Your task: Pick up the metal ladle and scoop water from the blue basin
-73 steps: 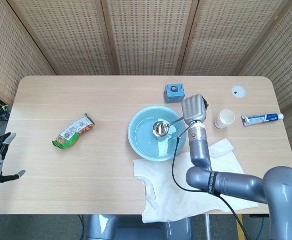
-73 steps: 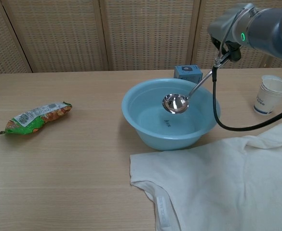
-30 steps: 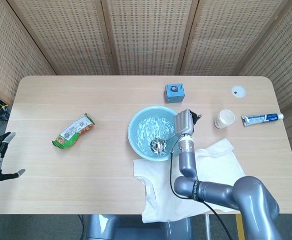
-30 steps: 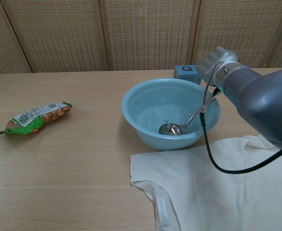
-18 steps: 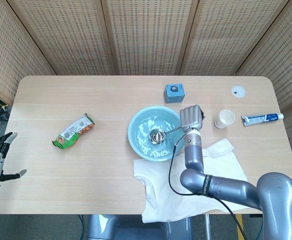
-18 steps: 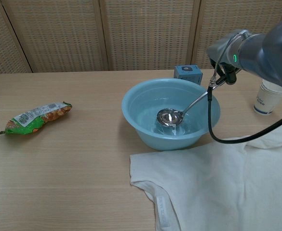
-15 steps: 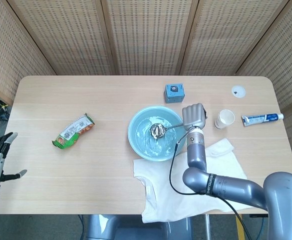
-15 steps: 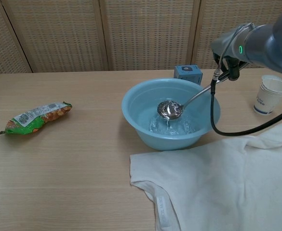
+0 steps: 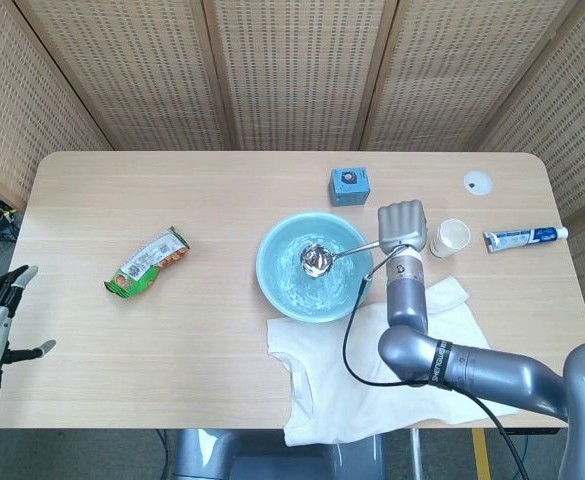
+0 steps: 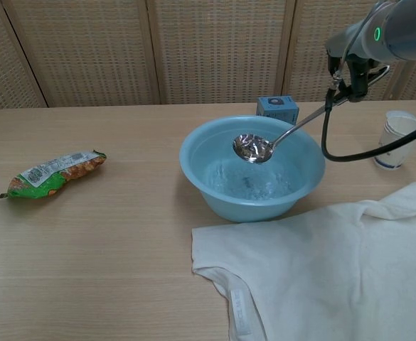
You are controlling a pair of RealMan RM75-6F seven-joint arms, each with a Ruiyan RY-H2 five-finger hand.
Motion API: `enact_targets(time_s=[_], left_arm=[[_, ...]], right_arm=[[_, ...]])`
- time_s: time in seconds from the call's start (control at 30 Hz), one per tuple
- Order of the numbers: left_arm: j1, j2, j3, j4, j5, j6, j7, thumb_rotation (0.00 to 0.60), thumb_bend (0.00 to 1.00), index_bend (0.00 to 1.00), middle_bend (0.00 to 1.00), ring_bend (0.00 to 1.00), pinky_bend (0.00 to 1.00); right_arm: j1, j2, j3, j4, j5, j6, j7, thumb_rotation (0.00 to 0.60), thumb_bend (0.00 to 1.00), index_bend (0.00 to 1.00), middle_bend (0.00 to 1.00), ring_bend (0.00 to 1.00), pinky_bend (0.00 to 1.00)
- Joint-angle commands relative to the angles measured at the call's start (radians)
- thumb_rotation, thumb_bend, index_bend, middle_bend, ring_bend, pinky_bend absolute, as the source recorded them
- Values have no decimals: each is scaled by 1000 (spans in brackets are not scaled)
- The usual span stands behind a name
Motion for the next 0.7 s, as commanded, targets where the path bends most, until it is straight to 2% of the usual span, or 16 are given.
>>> enact_targets(time_s=[0.03,0.27,0.7], left_arm=[[-1,-1,0,-1,-1,-1,3,600,0,0,0,0,0],[-2,-3,1,-4,-2,-1,8,600,0,0,0,0,0],[-2,0,0,-5,-5,-1,3,600,0,0,0,0,0]], right_arm=[[8,20,-1,-17,12,6,2,600,805,729,1000,1000,1000],[39,94,19,-80,90,35,-16,600,805,729,1000,1000,1000],[79,134,2,-116,132,51,0,600,804,729,1000,1000,1000]])
